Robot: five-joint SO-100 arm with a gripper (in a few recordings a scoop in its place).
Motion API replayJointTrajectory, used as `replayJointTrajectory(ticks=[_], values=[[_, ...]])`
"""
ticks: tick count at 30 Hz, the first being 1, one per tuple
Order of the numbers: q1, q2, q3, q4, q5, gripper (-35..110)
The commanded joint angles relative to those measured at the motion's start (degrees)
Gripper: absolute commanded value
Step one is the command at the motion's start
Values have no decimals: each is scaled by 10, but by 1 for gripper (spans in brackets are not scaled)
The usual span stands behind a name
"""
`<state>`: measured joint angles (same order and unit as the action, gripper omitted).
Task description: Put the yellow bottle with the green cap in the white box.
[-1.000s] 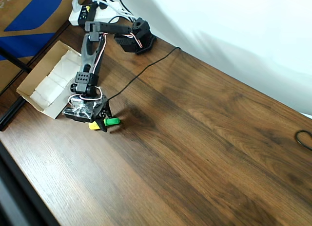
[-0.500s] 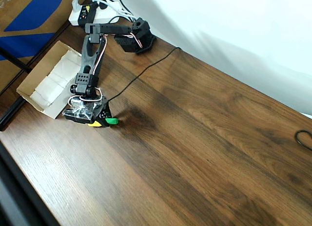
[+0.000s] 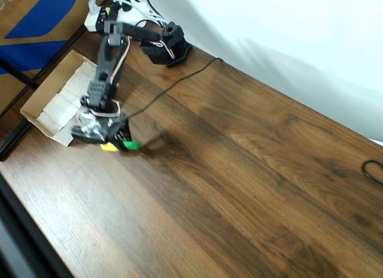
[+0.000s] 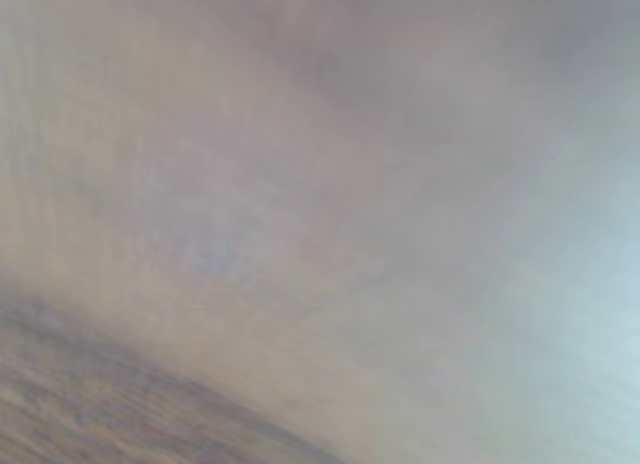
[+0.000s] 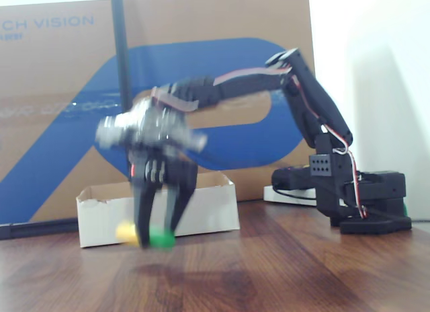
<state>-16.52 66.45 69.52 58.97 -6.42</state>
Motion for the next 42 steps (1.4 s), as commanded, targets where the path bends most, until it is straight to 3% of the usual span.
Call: replayJointTrajectory(ticks=[1,21,35,42], values=[[18,128,8,6,6,0],[214,318,97,3,-1,0],[395,387,235,-95,-19,0],[417,393,293,-138,-32,0]])
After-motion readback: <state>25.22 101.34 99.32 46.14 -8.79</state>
